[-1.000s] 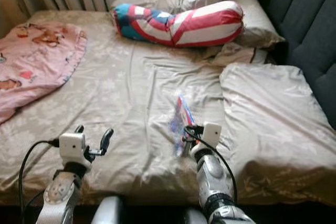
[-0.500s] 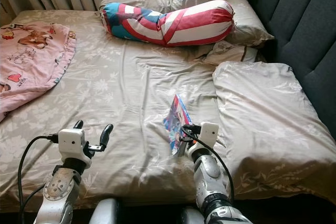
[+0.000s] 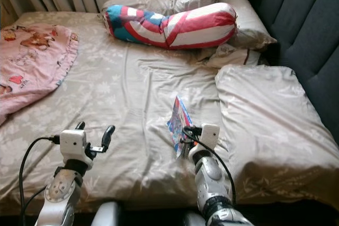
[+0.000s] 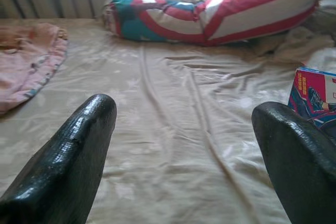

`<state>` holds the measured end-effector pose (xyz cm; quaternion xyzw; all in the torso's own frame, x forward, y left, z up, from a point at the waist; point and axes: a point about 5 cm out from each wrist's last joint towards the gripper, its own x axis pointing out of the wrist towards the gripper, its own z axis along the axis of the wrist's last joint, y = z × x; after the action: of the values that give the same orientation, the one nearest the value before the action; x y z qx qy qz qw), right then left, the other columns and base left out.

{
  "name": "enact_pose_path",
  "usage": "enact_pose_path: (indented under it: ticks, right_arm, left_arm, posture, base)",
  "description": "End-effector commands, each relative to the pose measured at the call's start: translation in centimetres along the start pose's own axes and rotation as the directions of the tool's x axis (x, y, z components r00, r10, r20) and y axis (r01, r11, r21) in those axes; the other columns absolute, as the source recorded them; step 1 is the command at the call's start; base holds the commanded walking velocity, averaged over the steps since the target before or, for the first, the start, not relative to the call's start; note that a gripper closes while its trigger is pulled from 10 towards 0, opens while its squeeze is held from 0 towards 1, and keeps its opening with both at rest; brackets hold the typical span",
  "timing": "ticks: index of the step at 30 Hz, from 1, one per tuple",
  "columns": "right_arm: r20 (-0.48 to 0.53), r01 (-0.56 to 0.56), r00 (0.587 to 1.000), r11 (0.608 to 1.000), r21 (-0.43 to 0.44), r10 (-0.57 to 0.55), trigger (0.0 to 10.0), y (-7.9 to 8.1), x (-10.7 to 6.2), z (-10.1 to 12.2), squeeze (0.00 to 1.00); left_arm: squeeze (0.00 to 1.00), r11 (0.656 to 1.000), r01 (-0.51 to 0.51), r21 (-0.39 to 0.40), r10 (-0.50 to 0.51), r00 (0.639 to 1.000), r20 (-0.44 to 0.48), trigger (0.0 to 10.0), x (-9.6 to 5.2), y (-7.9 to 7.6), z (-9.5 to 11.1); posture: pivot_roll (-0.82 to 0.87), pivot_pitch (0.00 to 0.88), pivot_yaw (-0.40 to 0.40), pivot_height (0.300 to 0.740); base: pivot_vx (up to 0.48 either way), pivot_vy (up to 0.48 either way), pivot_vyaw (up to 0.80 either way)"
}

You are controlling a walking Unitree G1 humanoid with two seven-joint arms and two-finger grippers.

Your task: Clean up the room

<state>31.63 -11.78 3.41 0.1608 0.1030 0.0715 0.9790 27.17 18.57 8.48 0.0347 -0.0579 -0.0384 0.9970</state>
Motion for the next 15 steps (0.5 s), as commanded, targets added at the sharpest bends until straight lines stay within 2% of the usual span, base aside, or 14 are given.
enact_pose_path:
  ticks: [1, 10, 15]
  right_arm:
    - [0.039, -0.027, 0.999, 0.999, -0.019, 0.028, 10.0, 0.35, 0.28, 0.78, 0.0]
    - [0.037, -0.015, 0.999, 1.0, -0.009, 0.015, 10.0, 0.25, 0.3, 0.75, 0.0]
    - [0.042, 0.017, 0.999, 1.0, 0.017, -0.017, 10.0, -0.19, 0.6, 1.26, 0.0]
  left_arm:
    - [0.0, 1.0, 0.006, -0.011, -0.006, 1.0, -0.008, 10.0, 0.05, -0.18, -0.02]
    - [0.0, 1.0, 0.009, -0.002, -0.009, 1.0, -0.011, 10.0, 0.07, -0.21, -0.05]
    - [0.0, 1.0, 0.008, -0.001, -0.008, 1.0, -0.015, 10.0, 0.04, -0.23, -0.12]
  posture:
    - [-0.08, 0.079, -0.042, 0.651]
    - [-0.08, 0.083, -0.041, 0.651]
    - [-0.08, 0.085, -0.04, 0.651]
  base:
    - [0.307, 0.0, 0.0]
    - [0.3, 0.0, 0.0]
    - [0.0, 0.0, 0.0]
